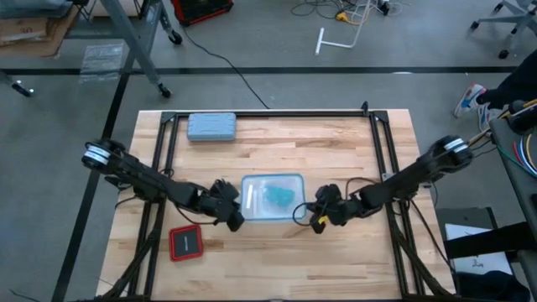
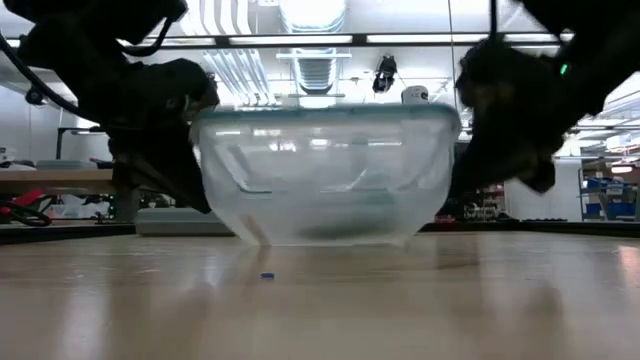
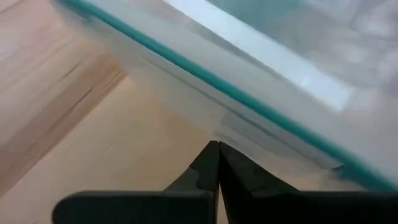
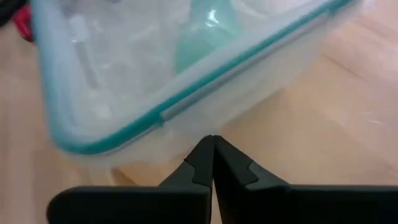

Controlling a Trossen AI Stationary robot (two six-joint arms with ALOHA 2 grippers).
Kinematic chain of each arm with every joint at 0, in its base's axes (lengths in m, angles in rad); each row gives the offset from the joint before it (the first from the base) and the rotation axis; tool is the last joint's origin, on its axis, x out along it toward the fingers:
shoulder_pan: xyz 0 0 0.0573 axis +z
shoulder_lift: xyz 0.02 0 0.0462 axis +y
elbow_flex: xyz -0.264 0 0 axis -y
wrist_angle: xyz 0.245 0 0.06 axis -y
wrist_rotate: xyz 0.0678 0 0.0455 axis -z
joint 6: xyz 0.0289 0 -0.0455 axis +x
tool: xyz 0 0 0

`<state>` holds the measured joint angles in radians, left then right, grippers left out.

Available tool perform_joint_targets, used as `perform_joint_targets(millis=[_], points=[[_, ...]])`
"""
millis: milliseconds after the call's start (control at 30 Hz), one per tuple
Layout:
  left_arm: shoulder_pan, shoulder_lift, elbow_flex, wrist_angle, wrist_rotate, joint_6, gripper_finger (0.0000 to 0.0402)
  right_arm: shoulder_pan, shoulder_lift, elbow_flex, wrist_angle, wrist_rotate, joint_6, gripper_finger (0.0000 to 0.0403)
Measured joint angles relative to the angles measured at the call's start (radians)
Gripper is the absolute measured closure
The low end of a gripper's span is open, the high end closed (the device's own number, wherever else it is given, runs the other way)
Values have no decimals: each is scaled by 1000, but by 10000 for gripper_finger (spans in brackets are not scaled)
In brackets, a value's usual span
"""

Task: Roll bandage
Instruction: Close the transparent food container

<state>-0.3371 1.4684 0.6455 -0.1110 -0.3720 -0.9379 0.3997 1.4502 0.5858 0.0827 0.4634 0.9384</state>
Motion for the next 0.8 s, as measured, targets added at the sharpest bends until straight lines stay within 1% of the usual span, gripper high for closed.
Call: perform_joint_targets(millis=[133,233,367,467,567,633,767,800], points=[[-1,-43,-3,-13,4,-2,401,1,-134,-2,-72,2,-49,402],[-1,-75,-3,-31,10,-9,401,2,-226,0,-133,29,-68,402],[-2,-131,3,-76,20,-19,401,18,-314,0,-195,62,-86,402],[-2,-174,4,-95,12,6,401,25,-340,0,-223,87,-109,402],[-2,-212,7,-96,-41,42,401,30,-342,-2,-219,155,-184,402],[-3,-243,31,-97,-88,65,401,30,-342,-2,-210,198,-250,402],[-20,-290,112,-69,-153,104,401,10,-342,-3,-108,221,-419,403],[-33,-291,128,-28,-163,133,401,1,-342,-3,-67,218,-479,403]])
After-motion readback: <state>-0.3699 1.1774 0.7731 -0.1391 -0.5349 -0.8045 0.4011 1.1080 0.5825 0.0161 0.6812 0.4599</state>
